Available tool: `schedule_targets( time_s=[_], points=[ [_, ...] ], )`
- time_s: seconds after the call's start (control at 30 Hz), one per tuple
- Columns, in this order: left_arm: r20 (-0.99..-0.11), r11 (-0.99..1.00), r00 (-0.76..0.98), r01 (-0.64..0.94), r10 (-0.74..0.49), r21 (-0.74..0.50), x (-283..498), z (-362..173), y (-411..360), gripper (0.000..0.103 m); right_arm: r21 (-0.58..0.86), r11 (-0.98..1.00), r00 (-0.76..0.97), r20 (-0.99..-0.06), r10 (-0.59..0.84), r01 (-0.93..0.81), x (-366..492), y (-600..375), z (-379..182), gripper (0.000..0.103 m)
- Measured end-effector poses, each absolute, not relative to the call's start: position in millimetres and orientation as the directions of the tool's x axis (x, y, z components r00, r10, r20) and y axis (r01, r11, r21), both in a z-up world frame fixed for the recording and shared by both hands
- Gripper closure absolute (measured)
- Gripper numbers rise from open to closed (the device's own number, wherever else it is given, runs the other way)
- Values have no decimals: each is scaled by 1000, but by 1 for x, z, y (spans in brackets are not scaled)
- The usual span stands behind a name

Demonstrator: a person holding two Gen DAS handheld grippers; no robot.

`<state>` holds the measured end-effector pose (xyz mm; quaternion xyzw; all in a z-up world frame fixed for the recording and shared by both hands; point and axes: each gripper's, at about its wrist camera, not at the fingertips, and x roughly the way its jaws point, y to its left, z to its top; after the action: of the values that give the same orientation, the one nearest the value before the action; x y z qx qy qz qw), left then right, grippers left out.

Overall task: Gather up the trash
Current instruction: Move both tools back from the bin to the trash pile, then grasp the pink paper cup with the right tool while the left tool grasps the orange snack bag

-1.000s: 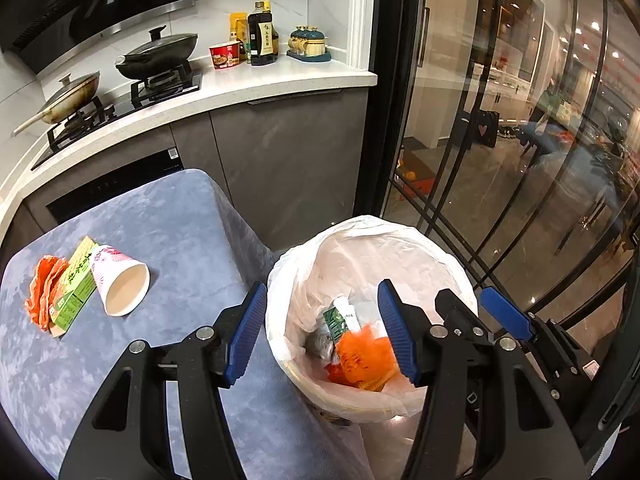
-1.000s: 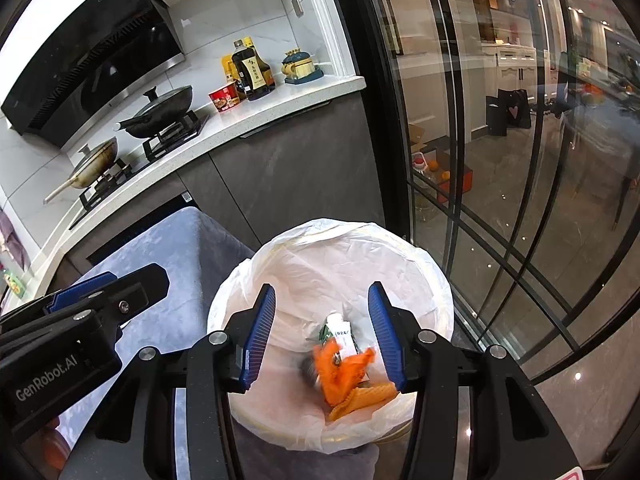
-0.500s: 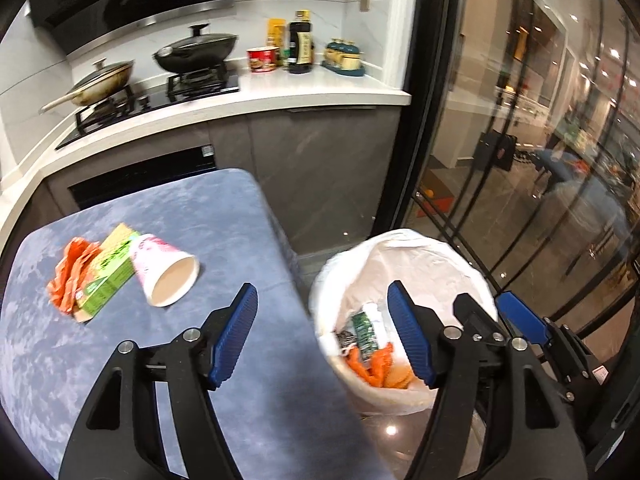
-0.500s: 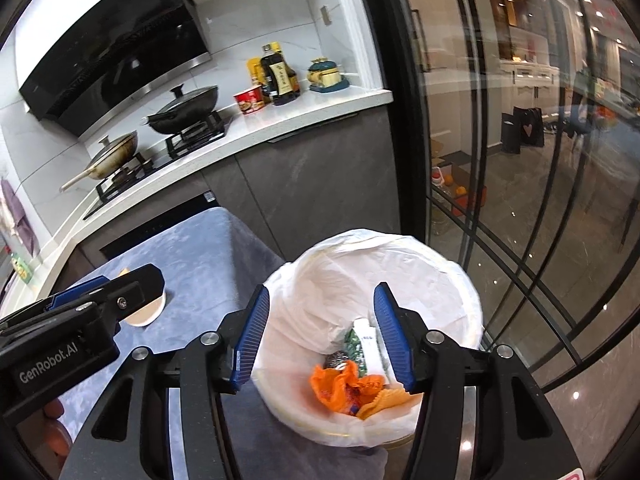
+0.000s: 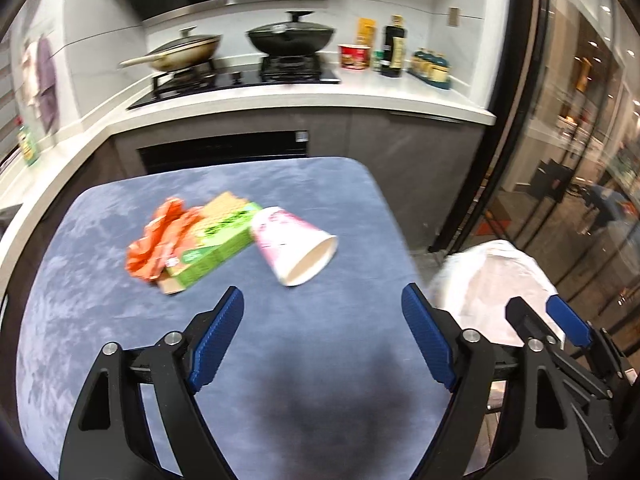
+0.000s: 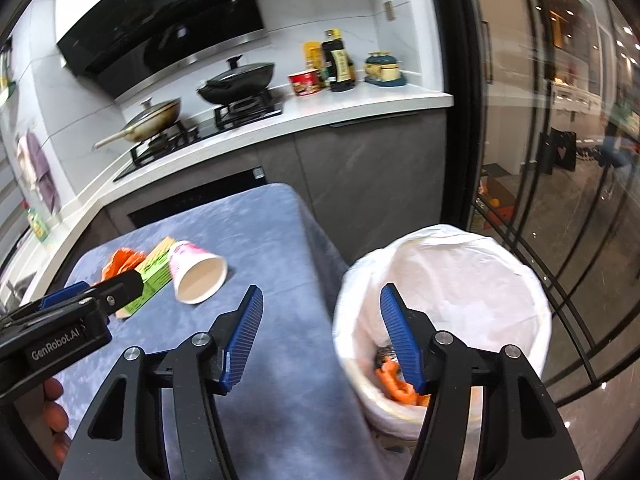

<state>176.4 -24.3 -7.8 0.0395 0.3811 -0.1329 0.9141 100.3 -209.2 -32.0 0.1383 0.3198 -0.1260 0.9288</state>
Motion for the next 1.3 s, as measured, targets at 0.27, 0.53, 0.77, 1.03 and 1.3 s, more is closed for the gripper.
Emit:
schedule_targets(
  time_s=[0.27, 0.53, 0.77, 1.03, 1.3],
  points=[
    [-714, 986, 690, 168, -117, 1, 191, -16, 34, 15, 123, 953, 756, -640, -137, 277, 122, -161, -38, 43],
    [-727, 996, 685, 83, -40, 23, 204, -29, 83, 12, 78, 969, 734, -668, -124, 235, 147, -119, -47, 32],
    [-743, 999, 669, 25, 8, 33, 223, -43, 124, 11, 49, 983, 719, -689, -93, 175, 172, -87, -58, 27],
    [-741, 998, 670, -10, 48, 56, 249, -52, 153, 11, 49, 989, 700, -711, -64, 139, 211, -71, -72, 27],
    [-749, 999, 661, -17, 40, 38, 282, -64, 163, 12, 55, 991, 688, -725, -47, 124, 248, -67, -88, 29]
  ],
)
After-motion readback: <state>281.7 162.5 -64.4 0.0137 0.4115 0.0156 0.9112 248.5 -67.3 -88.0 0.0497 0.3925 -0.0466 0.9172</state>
